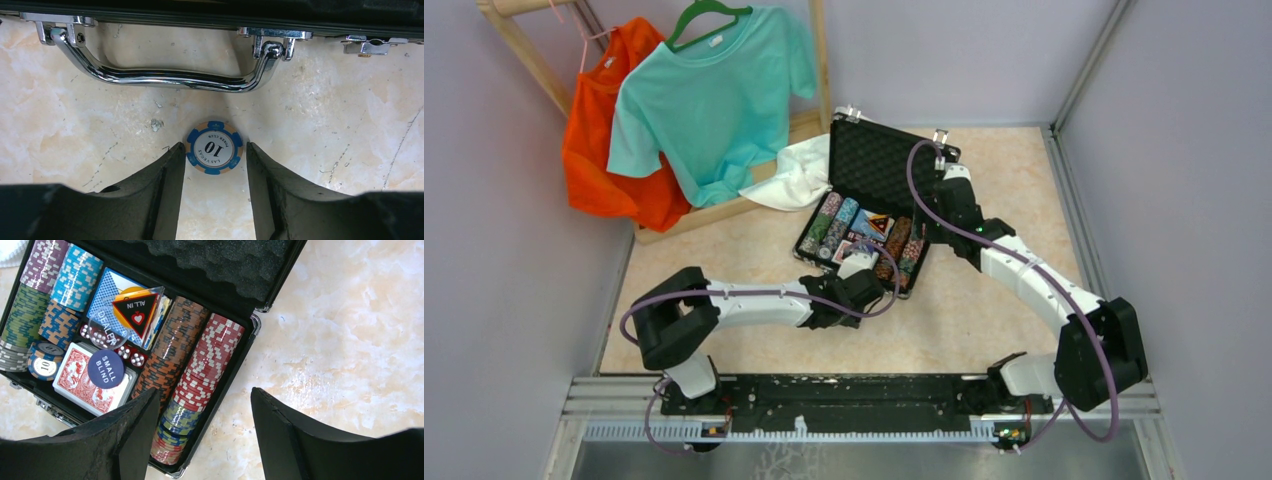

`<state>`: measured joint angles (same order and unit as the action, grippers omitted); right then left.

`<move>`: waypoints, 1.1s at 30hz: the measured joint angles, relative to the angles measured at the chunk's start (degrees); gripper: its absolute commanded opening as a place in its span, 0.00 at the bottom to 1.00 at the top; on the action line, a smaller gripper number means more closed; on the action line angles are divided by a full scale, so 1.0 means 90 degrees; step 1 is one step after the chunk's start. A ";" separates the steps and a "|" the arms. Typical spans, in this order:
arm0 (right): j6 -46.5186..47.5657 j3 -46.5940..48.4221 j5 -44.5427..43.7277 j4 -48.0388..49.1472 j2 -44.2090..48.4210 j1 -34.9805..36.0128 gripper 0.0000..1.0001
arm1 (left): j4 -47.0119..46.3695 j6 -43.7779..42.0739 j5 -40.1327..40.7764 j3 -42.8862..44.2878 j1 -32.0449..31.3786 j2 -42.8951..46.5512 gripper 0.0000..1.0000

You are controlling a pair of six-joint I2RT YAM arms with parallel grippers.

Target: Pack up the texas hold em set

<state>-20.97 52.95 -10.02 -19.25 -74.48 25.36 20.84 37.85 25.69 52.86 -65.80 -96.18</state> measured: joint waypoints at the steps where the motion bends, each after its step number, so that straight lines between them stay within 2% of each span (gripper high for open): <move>1: 0.0000 -0.0005 0.0000 -0.0010 0.0000 0.0000 0.67 | 0.0000 0.0000 0.0002 0.0000 0.0000 0.0000 0.48; 3: 0.0000 -0.0005 -0.0002 -0.0005 0.0002 0.0000 0.67 | 0.0007 0.0002 0.0010 0.0000 -0.0005 0.0000 0.46; 20: -0.0002 -0.0005 -0.0046 -0.0005 0.0010 0.0000 0.67 | 0.0291 0.0000 0.0051 -0.0051 -0.0007 0.0153 0.47; 33: -0.0029 -0.0143 0.0199 0.0051 0.0104 -0.0010 0.67 | 0.0221 -0.0209 0.0189 -0.0321 -0.0007 0.1214 0.48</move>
<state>-21.23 51.66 -8.23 -18.79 -73.54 25.28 22.83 35.97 27.40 49.98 -65.87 -85.25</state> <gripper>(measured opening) 0.669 0.477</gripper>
